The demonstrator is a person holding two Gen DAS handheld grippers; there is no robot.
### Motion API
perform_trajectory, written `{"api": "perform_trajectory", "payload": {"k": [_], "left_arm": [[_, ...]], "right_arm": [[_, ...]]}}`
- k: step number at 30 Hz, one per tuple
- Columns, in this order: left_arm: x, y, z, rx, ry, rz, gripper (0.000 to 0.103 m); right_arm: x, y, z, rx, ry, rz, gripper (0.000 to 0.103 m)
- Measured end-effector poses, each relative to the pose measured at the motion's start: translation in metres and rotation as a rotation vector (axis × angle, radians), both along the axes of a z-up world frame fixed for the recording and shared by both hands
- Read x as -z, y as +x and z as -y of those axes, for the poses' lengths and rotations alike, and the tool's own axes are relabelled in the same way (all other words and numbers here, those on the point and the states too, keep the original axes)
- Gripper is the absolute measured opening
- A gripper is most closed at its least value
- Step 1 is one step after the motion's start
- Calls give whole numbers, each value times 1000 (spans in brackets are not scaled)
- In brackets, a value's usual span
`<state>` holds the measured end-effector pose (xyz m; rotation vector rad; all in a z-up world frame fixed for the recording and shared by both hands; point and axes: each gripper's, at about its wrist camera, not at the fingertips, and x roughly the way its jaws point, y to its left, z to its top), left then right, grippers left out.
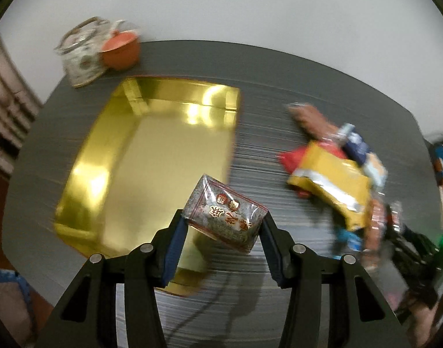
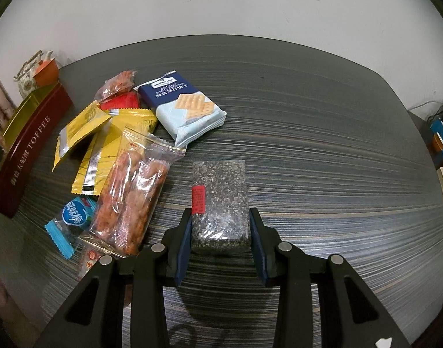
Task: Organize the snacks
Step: 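Carry the brown cake box into the gold tin tray and open the left tool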
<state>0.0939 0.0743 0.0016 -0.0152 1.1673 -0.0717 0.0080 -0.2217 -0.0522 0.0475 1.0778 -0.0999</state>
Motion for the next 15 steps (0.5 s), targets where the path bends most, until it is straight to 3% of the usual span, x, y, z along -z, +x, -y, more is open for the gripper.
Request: {"api": "perform_trajectory", "payload": {"k": [8,15], "left_arm": [[22,10,-70,-99,64,-41,51],[44,12,-94,-138,74,-89,51]], "right_arm": [[0,0,2,-1,-3,2,34],[2,2,2,6,-3,4,34]]}}
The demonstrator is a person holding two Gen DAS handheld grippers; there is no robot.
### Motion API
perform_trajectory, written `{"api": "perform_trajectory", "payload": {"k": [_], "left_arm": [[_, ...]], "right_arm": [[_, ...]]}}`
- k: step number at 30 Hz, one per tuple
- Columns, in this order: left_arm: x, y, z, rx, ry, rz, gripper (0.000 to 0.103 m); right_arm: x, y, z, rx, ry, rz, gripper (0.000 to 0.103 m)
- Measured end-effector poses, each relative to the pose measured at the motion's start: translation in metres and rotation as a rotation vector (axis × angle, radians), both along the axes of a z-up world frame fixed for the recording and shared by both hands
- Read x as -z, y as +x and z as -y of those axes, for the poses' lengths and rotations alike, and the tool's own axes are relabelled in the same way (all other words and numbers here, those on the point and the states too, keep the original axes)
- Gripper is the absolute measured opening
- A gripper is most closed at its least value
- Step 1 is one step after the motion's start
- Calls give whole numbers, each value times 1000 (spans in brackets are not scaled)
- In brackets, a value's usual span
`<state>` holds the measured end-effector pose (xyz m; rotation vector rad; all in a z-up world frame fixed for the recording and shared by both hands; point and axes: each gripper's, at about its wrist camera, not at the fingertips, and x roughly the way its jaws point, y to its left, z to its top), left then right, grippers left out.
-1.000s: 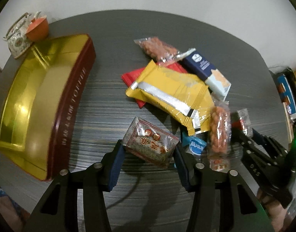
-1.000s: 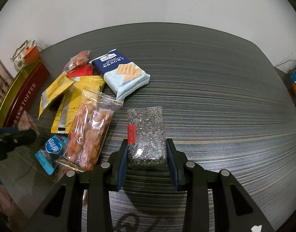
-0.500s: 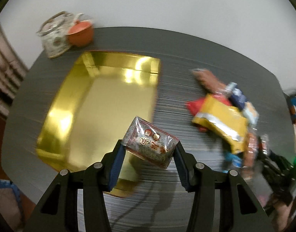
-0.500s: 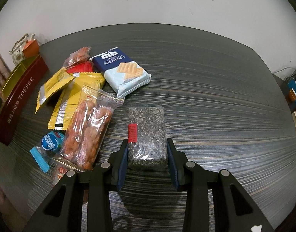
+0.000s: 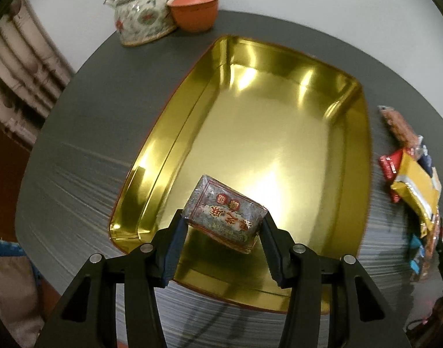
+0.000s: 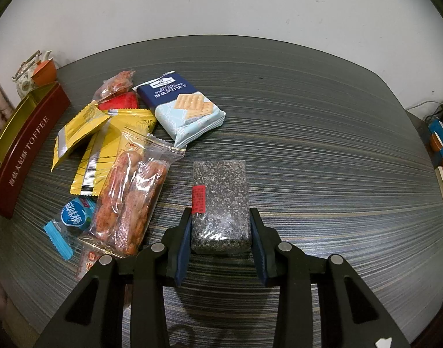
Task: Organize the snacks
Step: 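Carry the brown cake box into the gold tin tray and open the left tool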
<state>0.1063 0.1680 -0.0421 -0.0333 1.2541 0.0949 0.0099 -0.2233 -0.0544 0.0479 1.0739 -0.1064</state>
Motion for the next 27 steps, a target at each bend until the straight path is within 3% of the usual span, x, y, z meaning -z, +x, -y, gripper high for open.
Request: {"api": "perform_trajectory", "payload": {"k": [19,27], "left_arm": [[9,-1,7,58,60,-6,51],[6,-3,6,75,40,-7,54]], "right_arm": [[2,2,-3,2,-7,1,33],[1,0,-3,2,-16,1,33]]}}
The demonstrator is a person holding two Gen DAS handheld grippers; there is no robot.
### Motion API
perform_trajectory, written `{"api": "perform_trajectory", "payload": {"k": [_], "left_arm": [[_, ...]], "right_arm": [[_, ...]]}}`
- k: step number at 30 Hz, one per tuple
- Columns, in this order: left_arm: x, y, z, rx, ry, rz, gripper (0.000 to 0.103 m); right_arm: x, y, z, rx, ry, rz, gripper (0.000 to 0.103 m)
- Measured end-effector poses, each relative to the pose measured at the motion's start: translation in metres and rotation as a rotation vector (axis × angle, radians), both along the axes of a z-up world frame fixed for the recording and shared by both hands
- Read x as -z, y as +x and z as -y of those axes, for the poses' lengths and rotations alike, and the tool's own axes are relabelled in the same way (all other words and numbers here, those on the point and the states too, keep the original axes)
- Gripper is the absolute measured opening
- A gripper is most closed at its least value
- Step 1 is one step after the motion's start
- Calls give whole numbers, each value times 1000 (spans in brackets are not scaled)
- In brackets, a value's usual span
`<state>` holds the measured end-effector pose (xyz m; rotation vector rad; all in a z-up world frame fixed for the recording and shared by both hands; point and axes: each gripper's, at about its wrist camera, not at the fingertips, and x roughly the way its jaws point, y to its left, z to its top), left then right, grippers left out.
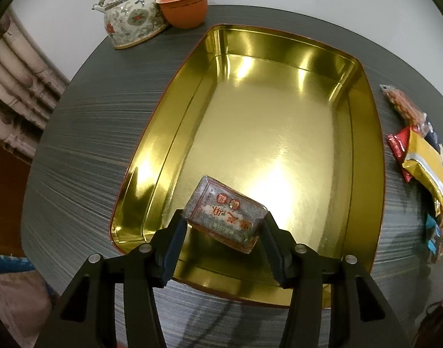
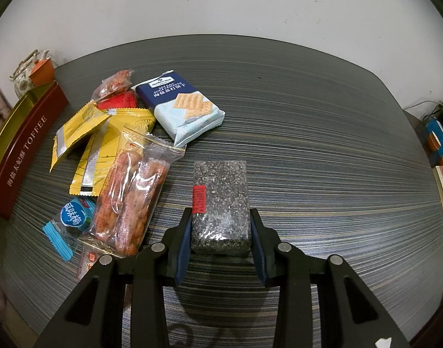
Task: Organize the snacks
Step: 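Carry the brown cake box into the gold tin tray and open the left tool, then carry the grey sesame block into the tray and open the right tool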
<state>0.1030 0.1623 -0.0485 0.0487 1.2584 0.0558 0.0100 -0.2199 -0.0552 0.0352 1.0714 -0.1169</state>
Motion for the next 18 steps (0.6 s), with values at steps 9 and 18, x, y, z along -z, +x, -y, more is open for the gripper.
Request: {"api": "perform_trajectory", "payload": {"k": [9,18], "left_arm": [[-15,-10,-2,24,14,50,66],[-40,-39,-8,55,24,140,66]], "right_arm": [[0,1,-4,3,-10,-1,33],[-6,-3,-7,22,-44,16,33]]}}
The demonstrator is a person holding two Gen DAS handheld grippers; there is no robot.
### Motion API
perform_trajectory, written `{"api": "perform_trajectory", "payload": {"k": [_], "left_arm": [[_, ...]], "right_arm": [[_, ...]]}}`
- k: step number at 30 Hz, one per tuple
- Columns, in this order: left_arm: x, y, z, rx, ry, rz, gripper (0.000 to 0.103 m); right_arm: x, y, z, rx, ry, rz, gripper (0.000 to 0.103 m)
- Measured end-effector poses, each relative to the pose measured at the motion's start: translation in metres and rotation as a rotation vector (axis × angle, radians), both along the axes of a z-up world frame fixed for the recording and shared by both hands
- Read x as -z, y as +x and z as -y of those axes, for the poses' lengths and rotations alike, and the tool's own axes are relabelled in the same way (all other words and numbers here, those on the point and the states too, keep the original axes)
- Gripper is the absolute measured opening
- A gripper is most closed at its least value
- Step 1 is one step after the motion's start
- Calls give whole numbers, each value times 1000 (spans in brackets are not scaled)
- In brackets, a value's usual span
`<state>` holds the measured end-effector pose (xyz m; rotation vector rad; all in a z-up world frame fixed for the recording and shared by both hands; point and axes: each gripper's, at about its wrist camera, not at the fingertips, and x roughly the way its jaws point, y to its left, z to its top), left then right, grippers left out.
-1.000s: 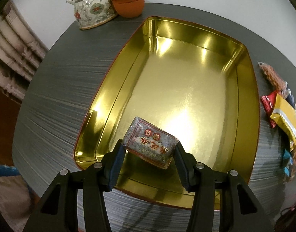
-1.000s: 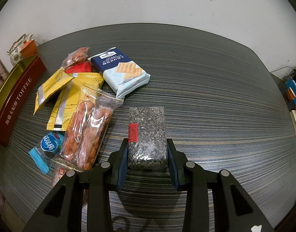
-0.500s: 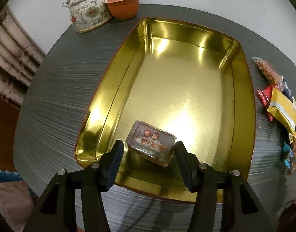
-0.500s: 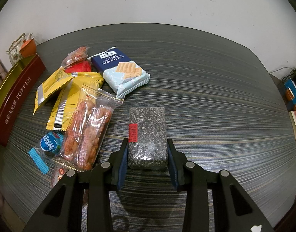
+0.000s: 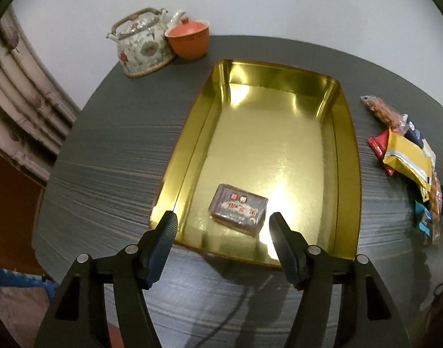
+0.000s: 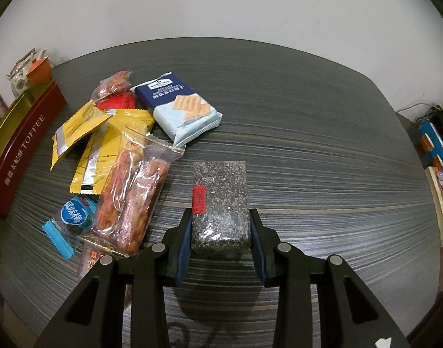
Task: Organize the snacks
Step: 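Carry the grey sesame block into the tray and open the right tool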
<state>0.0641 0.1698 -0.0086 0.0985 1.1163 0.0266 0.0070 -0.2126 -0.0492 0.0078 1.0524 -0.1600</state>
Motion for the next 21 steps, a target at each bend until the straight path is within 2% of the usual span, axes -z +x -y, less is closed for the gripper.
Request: {"api": "perform_trajectory", "payload": {"k": [9,16,21], "left_arm": [[-10,-27,-25,-46,-17,78,67],[-18,-34,-62,-144,-59,108,69],[-20,-36,-84,-204,-94,117,73]], "right_arm": [[-38,0,-9,-8,-14,72,33],[-70,7,-68,-156,-14,127,33],[-76,13,-123,-283,36,119,33]]}}
